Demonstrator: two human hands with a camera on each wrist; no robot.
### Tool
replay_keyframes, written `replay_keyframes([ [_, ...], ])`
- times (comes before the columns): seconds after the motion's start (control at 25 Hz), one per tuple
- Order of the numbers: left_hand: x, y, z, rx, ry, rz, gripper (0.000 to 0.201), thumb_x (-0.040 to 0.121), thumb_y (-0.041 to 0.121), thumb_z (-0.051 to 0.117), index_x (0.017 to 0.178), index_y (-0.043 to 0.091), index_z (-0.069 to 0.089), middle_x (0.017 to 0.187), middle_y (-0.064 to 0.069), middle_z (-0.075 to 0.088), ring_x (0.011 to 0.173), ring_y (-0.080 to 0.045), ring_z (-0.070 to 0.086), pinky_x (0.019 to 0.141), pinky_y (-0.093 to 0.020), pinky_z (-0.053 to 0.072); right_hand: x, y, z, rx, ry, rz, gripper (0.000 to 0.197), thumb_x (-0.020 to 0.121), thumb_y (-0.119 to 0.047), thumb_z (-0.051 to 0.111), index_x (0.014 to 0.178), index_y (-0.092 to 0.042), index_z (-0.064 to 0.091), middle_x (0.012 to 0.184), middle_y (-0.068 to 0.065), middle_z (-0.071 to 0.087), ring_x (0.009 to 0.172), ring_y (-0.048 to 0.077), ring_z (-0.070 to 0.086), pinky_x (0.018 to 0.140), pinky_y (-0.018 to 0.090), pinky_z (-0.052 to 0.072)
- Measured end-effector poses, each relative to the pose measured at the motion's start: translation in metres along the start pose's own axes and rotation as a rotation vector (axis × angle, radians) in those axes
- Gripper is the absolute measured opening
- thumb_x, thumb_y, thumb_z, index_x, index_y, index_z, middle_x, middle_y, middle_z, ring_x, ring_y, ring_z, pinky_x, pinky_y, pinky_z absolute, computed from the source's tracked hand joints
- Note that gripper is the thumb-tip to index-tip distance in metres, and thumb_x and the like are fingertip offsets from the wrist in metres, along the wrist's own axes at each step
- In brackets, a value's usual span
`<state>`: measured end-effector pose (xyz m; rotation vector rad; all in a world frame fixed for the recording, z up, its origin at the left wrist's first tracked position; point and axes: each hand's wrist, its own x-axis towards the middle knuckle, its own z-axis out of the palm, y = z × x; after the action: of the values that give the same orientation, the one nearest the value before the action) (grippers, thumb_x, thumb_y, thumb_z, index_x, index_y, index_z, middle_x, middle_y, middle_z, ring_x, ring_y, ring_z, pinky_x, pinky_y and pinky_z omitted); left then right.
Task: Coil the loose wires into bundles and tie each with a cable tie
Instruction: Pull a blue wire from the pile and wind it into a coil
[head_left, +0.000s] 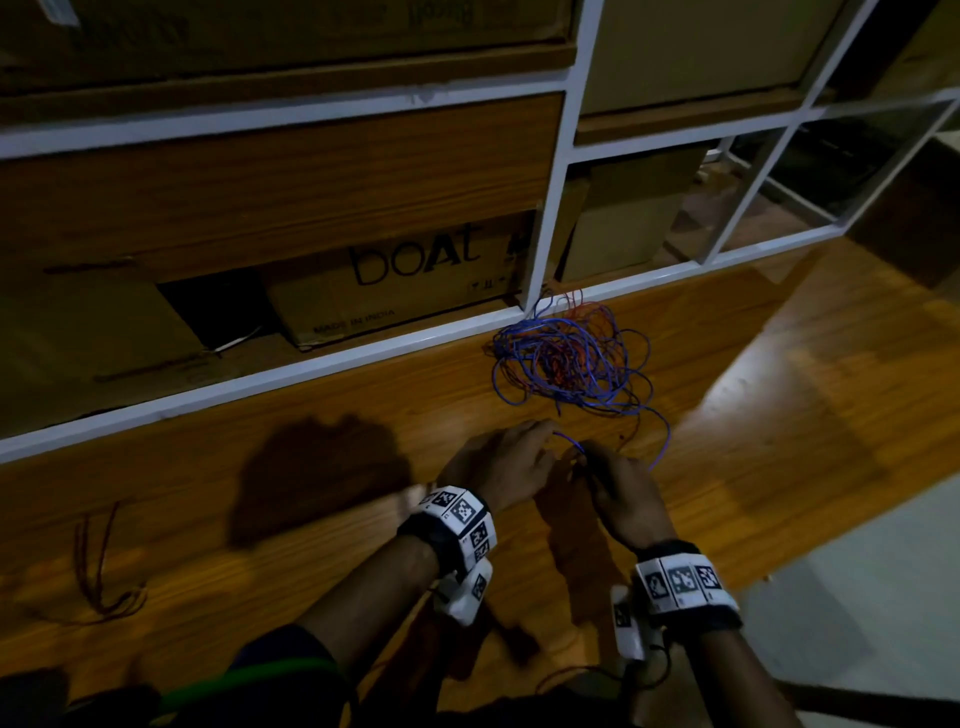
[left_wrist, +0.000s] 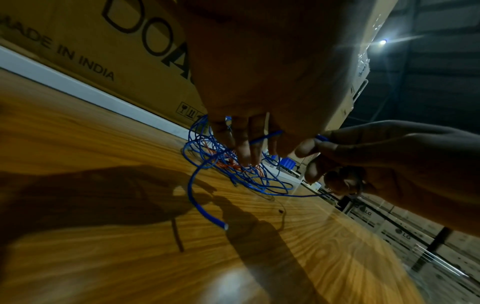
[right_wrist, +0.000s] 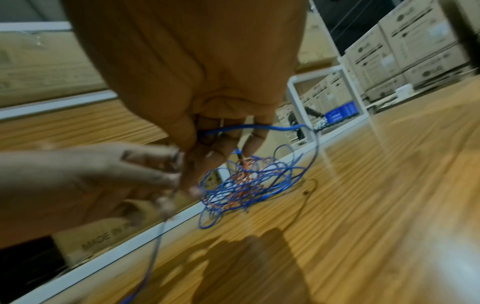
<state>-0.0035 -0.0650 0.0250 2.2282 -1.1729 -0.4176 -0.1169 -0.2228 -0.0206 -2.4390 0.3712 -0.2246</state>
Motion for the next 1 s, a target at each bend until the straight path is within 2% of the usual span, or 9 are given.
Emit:
replay_keyframes([
  [0.08, -0.005, -0.01, 0.001, 0.082, 0.047, -0.022, 0.021, 0.105, 0.034, 0.041, 0.116, 0.026, 0.059, 0.114, -0.002, 0.066, 0.107, -0.025, 0.059, 0.079, -0.033, 0.042, -0.004, 0.006, -0.004, 0.015, 0.029, -0.03, 0.031, 0.092, -0.002, 0.056, 0.115, -0.022, 0.064, 0.091, -0.003, 0.075, 0.084, 0.026, 0.071, 0.065, 0.044, 0.054],
  [0.16, -0.013, -0.026, -0.001, 0.117, 0.09, -0.039, 0.02, 0.105, 0.04, 0.036, 0.099, 0.034, 0.054, 0.098, 0.001, 0.067, 0.093, -0.023, 0.063, 0.074, -0.035, 0.047, -0.003, 0.007, -0.009, 0.006, 0.094, -0.033, 0.036, 0.09, -0.001, 0.054, 0.121, -0.017, 0.064, 0.092, 0.002, 0.075, 0.084, 0.029, 0.071, 0.065, 0.04, 0.053],
  [0.28, -0.02, -0.033, -0.011, -0.208, 0.012, -0.154, 0.025, 0.107, 0.024, 0.041, 0.097, 0.022, 0.063, 0.091, -0.003, 0.069, 0.075, -0.008, 0.056, 0.059, -0.014, 0.037, 0.006, -0.001, -0.017, -0.018, 0.149, -0.061, 0.041, 0.087, 0.004, 0.054, 0.124, -0.012, 0.064, 0.093, 0.003, 0.076, 0.082, 0.028, 0.07, 0.068, 0.033, 0.051],
  [0.36, -0.025, -0.03, -0.019, -0.555, -0.031, -0.222, 0.025, 0.108, 0.018, 0.042, 0.102, 0.011, 0.066, 0.081, -0.003, 0.065, 0.065, -0.003, 0.054, 0.056, -0.01, 0.036, 0.015, -0.01, -0.019, 0.006, 0.155, -0.109, 0.032, 0.093, -0.004, 0.05, 0.122, -0.011, 0.062, 0.092, 0.003, 0.075, 0.08, 0.028, 0.07, 0.066, 0.037, 0.053],
  [0.44, -0.03, -0.027, -0.028, -0.892, -0.079, -0.242, 0.02, 0.106, 0.008, 0.044, 0.109, 0.003, 0.064, 0.074, 0.002, 0.064, 0.063, -0.002, 0.058, 0.059, -0.013, 0.043, 0.024, -0.02, -0.02, 0.068, 0.168, -0.158, 0.027, 0.099, -0.021, 0.042, 0.115, -0.009, 0.06, 0.09, 0.003, 0.074, 0.076, 0.028, 0.068, 0.064, 0.043, 0.053],
  [0.52, -0.038, -0.023, -0.042, -1.215, -0.133, -0.276, 0.019, 0.101, 0.0, 0.049, 0.117, -0.002, 0.061, 0.084, -0.003, 0.069, 0.075, -0.009, 0.067, 0.068, -0.018, 0.053, 0.034, -0.029, -0.02, 0.126, 0.174, -0.199, 0.033, 0.104, -0.034, 0.036, 0.105, -0.012, 0.059, 0.087, 0.0, 0.07, 0.072, 0.021, 0.064, 0.063, 0.044, 0.05],
  [0.68, -0.065, -0.007, -0.062, -1.574, -0.208, -0.162, 0.032, 0.089, -0.001, 0.06, 0.121, 0.003, 0.062, 0.104, -0.011, 0.072, 0.095, -0.021, 0.071, 0.084, -0.029, 0.058, 0.047, -0.058, -0.014, 0.188, 0.186, -0.303, 0.036, 0.106, -0.038, 0.033, 0.093, -0.015, 0.057, 0.077, -0.01, 0.062, 0.065, 0.011, 0.058, 0.06, 0.042, 0.047],
  [0.88, -0.087, 0.008, -0.062, -1.802, -0.055, -0.055, 0.021, 0.091, 0.015, 0.065, 0.109, 0.006, 0.07, 0.078, -0.005, 0.062, 0.084, -0.023, 0.065, 0.089, -0.033, 0.051, 0.057, -0.085, 0.011, 0.279, 0.174, -0.301, 0.034, 0.105, -0.037, 0.035, 0.094, -0.013, 0.058, 0.07, -0.014, 0.058, 0.063, 0.011, 0.057, 0.06, 0.034, 0.043],
  [1.0, -0.096, 0.008, -0.068, -1.95, 0.085, -0.021, 0.041, 0.104, 0.029, 0.037, 0.098, 0.007, 0.071, 0.058, 0.003, 0.047, 0.06, -0.015, 0.052, 0.086, -0.035, 0.05, 0.06, -0.099, 0.027, 0.267, 0.162, -0.256, 0.032, 0.105, -0.036, 0.035, 0.096, -0.015, 0.058, 0.071, -0.006, 0.066, 0.065, 0.015, 0.062, 0.062, 0.039, 0.048],
])
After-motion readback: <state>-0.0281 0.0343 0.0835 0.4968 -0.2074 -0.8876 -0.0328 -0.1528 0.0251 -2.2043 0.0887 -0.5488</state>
